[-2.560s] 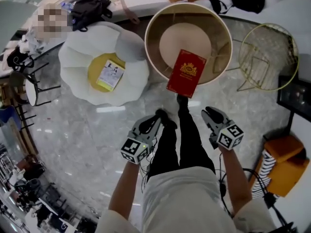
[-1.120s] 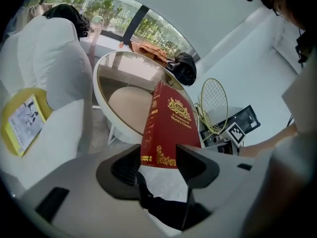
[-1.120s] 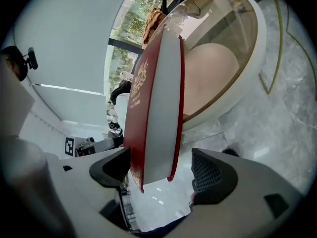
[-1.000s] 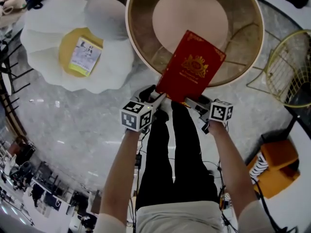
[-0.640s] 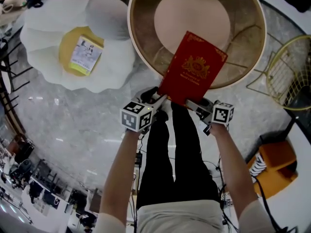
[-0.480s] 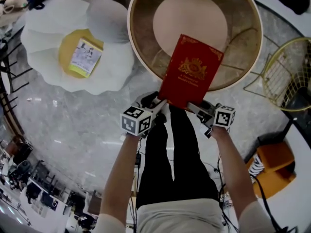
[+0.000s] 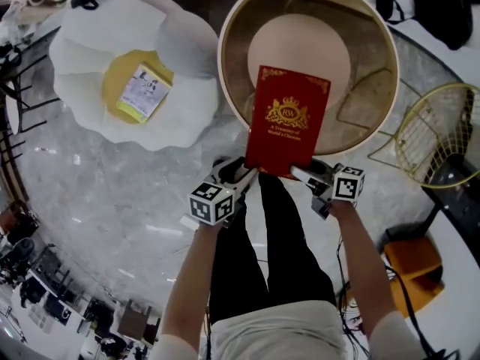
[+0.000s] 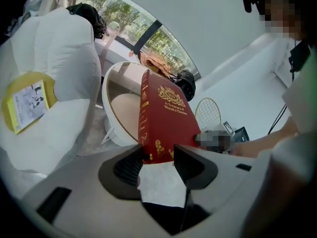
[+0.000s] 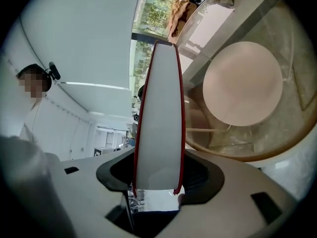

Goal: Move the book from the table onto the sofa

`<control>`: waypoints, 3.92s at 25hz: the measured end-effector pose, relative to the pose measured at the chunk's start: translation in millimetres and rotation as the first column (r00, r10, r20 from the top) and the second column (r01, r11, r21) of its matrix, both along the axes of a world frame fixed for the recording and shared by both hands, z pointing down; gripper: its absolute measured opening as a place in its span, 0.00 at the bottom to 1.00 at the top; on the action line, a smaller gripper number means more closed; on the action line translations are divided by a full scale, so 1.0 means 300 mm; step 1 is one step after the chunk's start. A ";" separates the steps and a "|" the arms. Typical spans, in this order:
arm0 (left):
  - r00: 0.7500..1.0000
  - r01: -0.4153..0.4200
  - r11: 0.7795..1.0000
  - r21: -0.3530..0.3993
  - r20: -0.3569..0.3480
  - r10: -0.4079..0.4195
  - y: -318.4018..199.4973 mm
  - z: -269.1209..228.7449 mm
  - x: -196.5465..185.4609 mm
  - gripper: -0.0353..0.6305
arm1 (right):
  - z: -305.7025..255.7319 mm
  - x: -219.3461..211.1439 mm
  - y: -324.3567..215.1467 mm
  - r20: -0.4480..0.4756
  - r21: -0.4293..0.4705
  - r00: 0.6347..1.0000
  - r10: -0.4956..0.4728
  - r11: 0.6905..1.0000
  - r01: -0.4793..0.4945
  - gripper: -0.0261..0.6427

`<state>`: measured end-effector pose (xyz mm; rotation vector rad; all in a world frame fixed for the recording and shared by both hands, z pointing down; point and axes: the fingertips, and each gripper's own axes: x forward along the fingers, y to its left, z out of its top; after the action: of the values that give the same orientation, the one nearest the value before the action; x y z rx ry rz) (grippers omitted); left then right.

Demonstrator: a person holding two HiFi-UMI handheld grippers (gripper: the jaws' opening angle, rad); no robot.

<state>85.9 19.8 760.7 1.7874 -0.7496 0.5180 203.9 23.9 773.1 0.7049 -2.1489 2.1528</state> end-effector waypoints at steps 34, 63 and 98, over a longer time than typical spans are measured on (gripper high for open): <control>0.940 0.342 0.937 -0.066 0.043 -0.339 0.023 0.511 -1.327 0.35 | 0.494 -1.355 -0.148 0.015 -0.045 0.958 -0.285 0.957 0.285 0.44; 0.853 0.513 0.846 -0.146 -0.023 -0.522 -0.129 0.635 -1.393 0.33 | 0.614 -1.293 -0.364 -0.551 -0.031 0.816 -0.175 0.981 0.189 0.57; 0.823 0.529 0.735 0.425 -0.047 -0.565 0.154 -1.120 -0.994 0.06 | -1.241 -0.821 -0.229 -0.482 0.651 0.861 -0.163 0.591 0.476 0.11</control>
<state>-212.3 65.9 424.8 1.8111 -1.4836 0.0224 -42.4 -44.8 400.6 0.5831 -2.6236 0.7721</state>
